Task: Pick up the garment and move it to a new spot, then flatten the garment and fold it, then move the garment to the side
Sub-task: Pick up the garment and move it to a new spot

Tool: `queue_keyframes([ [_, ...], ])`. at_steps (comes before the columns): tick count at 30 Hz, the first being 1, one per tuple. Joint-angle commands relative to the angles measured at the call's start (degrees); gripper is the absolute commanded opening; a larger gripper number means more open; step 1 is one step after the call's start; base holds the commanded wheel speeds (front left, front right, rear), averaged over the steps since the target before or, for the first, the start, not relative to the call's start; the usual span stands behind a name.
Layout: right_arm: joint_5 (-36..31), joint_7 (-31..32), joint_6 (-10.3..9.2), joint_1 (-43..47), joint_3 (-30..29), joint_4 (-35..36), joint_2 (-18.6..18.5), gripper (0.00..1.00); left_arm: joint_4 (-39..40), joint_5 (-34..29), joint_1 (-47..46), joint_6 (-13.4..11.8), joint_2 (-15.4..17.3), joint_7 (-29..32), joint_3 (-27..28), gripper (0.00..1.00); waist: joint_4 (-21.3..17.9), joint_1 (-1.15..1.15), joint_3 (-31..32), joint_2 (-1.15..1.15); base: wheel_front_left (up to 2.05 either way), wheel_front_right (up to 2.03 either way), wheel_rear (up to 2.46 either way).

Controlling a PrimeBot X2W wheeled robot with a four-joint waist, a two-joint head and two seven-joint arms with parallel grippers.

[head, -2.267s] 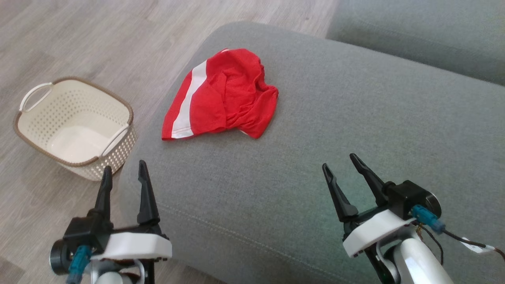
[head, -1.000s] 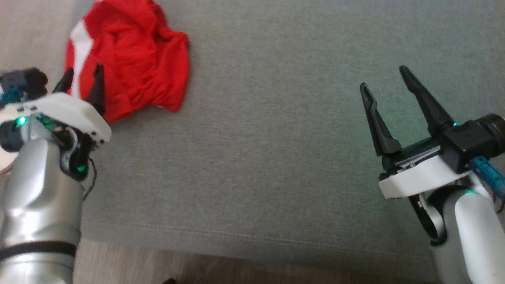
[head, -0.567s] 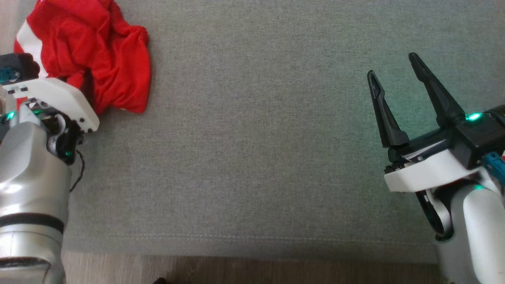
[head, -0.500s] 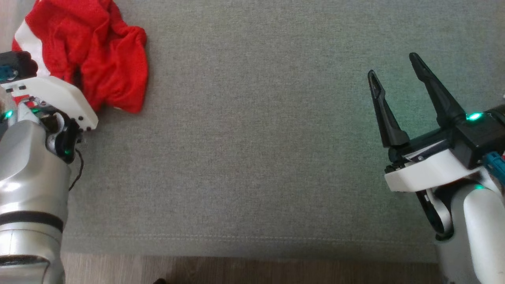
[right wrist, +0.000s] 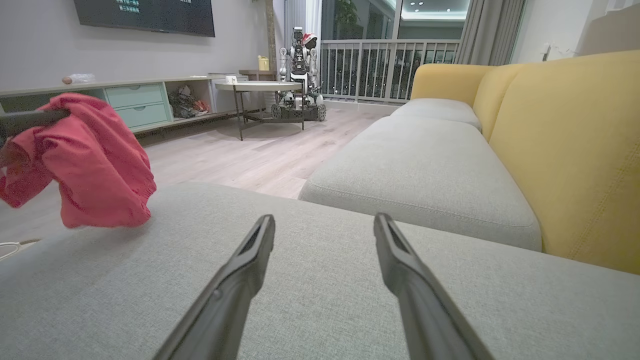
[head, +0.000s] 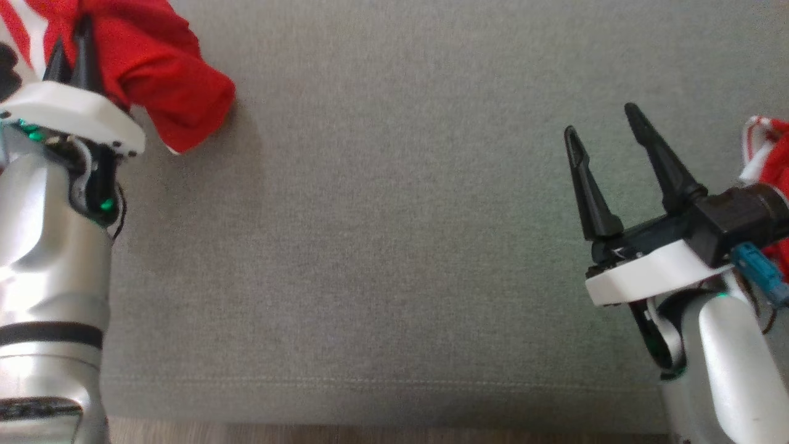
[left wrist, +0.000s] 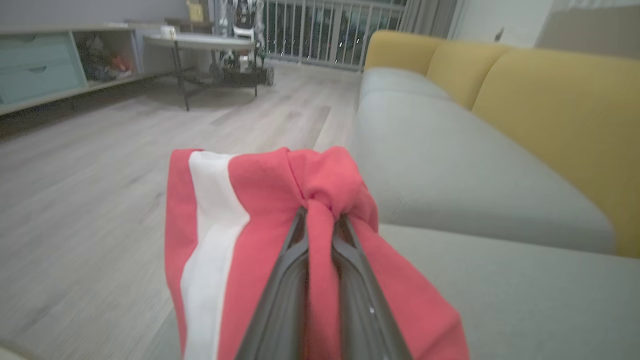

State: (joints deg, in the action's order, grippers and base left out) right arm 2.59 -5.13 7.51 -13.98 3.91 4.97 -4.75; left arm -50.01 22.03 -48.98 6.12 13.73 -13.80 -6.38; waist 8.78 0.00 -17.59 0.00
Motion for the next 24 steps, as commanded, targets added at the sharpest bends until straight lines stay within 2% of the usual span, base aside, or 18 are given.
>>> queue_keyframes([
  [1, 0.46, -0.71, -0.02, 0.21, 1.24, 1.38, 0.89, 1.00, 3.79, 0.09, -0.06, 0.20, 2.03, -0.86, 1.59, 0.00, -0.57, 0.00, 2.92, 0.00, 0.00, 0.00, 0.00],
  [4, 0.81, -1.48, -0.02, 0.65, 1.30, -0.10, 1.34, 1.00, 10.18, 0.44, 2.47, -0.15, 0.65, -1.00, 1.52, 0.00, -1.47, 0.00, 5.34, 0.00, 0.00, 0.00, 0.00],
  [8, 1.23, -2.32, -0.02, 0.96, 1.37, -1.41, 1.67, 1.00, 18.93, -0.25, 6.32, -2.17, -1.13, 0.06, 0.19, 0.00, -3.23, 0.00, 7.64, 0.00, 0.00, 0.00, 0.00],
  [14, 2.02, -2.99, -0.02, 0.80, 1.78, -2.30, 1.84, 1.00, 30.03, -5.75, 12.22, -6.34, -4.27, 5.52, -6.82, 0.00, -6.58, 0.00, 8.71, 0.00, 0.00, 0.00, 0.00],
  [18, 3.03, -3.48, -0.02, 0.02, 2.42, -2.45, 1.85, 1.00, 32.13, -9.28, 14.39, -8.34, -7.64, 8.21, -12.93, 0.00, -9.54, 0.00, 8.06, 0.00, 0.00, 0.00, 0.00],
  [24, 4.17, -4.08, -0.02, -1.83, 3.50, -2.48, 1.86, 1.00, 27.71, -13.62, 14.79, -9.30, -10.49, 8.97, -24.93, 0.00, -15.26, 0.00, 6.39, 0.00, 0.00, 0.00, 0.00],
])
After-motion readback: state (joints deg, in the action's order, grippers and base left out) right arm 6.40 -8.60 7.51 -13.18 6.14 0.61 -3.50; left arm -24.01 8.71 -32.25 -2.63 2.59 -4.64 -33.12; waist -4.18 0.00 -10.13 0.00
